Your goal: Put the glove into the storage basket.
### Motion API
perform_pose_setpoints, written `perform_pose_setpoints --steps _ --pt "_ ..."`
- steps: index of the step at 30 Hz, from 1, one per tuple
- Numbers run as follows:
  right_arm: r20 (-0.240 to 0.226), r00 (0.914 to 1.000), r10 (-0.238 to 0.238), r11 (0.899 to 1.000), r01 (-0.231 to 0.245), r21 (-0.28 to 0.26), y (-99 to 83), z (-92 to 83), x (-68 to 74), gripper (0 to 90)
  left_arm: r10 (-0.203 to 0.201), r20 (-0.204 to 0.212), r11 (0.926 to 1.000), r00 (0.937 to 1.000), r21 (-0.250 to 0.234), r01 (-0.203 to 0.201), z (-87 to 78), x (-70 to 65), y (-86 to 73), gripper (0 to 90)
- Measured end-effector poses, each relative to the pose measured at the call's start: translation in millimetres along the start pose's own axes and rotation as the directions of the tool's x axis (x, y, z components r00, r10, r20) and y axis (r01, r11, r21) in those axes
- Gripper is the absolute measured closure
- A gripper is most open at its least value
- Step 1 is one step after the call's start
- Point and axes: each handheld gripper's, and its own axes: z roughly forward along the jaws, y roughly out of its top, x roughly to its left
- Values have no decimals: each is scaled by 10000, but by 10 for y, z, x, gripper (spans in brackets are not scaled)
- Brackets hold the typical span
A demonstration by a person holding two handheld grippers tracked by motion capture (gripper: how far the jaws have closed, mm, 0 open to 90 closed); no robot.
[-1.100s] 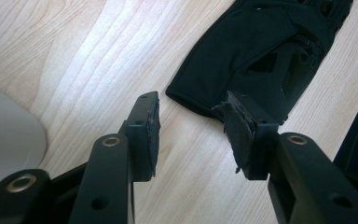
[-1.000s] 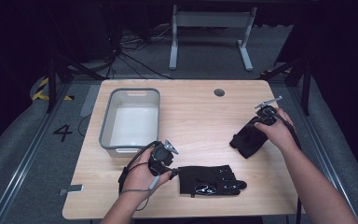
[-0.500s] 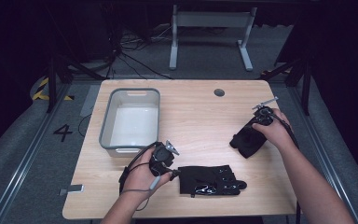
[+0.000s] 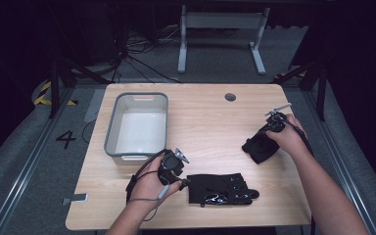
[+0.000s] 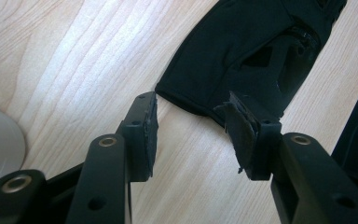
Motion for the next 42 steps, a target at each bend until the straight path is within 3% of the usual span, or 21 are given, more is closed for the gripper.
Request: perform_pose_setpoints --steps 5,8,14,18,23,30,34,40,41,42 --pt "141 9999 23 10000 -22 -20 -2 -5 -15 824 -24 46 10000 10000 -37 25 10 11 0 542" --pt "-169 9990 404 9991 -406 -92 -11 -10 -36 841 -79 94 9999 9999 -71 80 29 14 7 541" --pt "-602 9938 936 9920 -982 -793 -53 -116 -43 847 -79 144 9999 9999 -136 81 38 19 29 541" --pt "-853 9912 1017 9810 -1141 -1570 -56 -375 16 847 8 206 9999 9998 -164 -4 43 17 69 540" --pt "-960 9925 762 9725 -952 -2125 -50 -593 107 847 115 271 9996 9996 -277 -107 48 -3 117 538" --pt "-1444 9888 380 9478 -815 -3084 -58 -908 309 846 132 280 9991 9995 -413 -121 50 2 166 537" --pt "-1879 9822 -34 9342 -640 -3510 -69 -1059 504 845 142 324 9988 9994 -482 -127 51 3 186 535" --pt "-2348 9684 -840 9218 -140 -3874 -63 -1183 849 843 120 295 9981 9995 -607 -102 42 0 201 530" --pt "-2348 9684 -840 9218 -140 -3874 -63 -1183 849 843 120 295 9981 9995 -607 -102 42 0 201 528" --pt "-2551 9603 -1130 9165 16 -4000 -61 -1211 968 843 125 291 9977 9995 -663 -105 39 -2 205 525"
